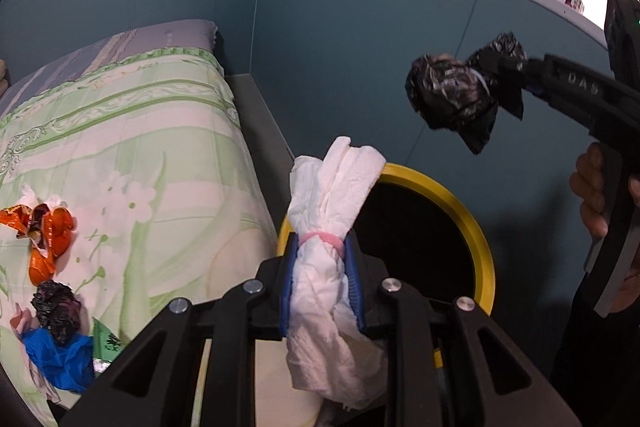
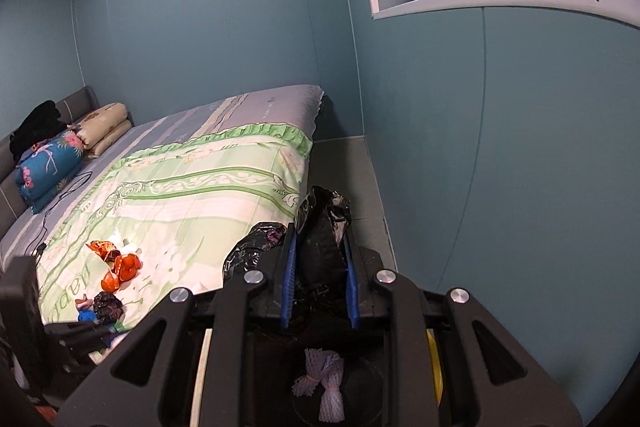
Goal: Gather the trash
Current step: 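Open the left tool over the bin while right releases the black bags into it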
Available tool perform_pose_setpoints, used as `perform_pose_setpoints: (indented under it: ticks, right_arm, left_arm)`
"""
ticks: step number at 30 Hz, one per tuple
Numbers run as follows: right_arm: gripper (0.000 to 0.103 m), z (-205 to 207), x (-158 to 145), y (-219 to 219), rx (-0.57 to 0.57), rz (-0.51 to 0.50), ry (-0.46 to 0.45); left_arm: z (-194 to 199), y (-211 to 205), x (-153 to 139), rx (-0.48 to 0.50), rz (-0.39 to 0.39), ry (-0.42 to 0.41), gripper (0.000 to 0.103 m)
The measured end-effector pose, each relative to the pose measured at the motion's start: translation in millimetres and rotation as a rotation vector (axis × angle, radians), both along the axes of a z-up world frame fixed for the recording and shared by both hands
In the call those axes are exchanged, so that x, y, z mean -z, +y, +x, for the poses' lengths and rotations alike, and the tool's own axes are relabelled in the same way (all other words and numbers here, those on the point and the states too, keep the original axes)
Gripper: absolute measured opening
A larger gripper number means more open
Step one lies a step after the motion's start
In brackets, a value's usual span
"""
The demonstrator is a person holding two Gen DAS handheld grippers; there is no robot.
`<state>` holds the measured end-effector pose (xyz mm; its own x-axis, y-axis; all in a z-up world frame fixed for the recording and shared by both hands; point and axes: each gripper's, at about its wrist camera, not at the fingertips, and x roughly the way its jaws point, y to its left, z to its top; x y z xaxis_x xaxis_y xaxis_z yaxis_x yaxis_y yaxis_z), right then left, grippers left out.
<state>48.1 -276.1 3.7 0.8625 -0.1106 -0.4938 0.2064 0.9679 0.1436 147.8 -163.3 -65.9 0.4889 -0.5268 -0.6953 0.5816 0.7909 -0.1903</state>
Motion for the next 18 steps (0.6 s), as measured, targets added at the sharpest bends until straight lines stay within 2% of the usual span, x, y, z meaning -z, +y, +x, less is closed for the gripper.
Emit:
perform_pose_setpoints:
  ticks: [8, 18]
  right_arm:
    - [0.02, 5, 8, -8, 0.015, 0.012, 0.023]
    - [0.02, 9, 14, -7, -0.003, 0.012, 0.048]
  left_arm:
    - [-2, -26, 23, 0.057, 0.014, 0.088, 0.021]
    - [-4, -34, 38, 0.09, 0.026, 0.124, 0.021]
